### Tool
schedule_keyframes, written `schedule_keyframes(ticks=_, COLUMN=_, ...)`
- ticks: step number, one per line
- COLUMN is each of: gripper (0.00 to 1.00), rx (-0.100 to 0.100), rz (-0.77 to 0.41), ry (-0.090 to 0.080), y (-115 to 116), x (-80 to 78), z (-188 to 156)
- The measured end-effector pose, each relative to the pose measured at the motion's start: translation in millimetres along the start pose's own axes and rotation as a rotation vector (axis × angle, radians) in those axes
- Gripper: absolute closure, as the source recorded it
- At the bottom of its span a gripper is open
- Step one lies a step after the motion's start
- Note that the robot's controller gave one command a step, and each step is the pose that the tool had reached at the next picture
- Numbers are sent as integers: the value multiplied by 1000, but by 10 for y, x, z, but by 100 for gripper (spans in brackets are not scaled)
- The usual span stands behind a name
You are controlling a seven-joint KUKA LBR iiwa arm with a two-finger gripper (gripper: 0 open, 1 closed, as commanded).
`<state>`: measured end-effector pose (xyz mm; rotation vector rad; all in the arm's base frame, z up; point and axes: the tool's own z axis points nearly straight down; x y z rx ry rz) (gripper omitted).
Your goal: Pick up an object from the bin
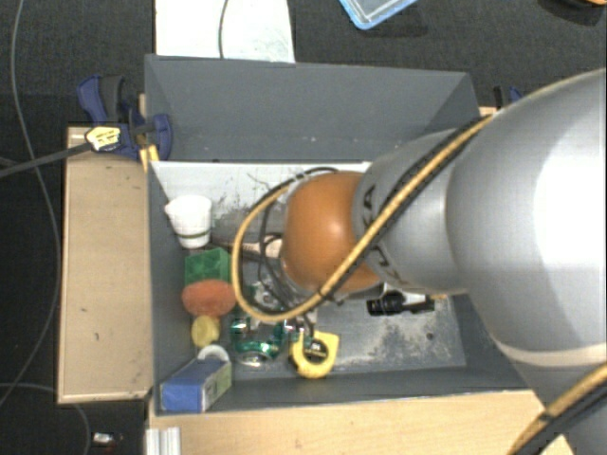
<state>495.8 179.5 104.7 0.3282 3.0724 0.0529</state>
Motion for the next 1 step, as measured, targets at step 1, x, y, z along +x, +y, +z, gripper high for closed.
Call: schedule_keyframes(ticks=1, gripper=100, rx=7, rz=46, ry=0, y=-1027, x=-216, z=-164)
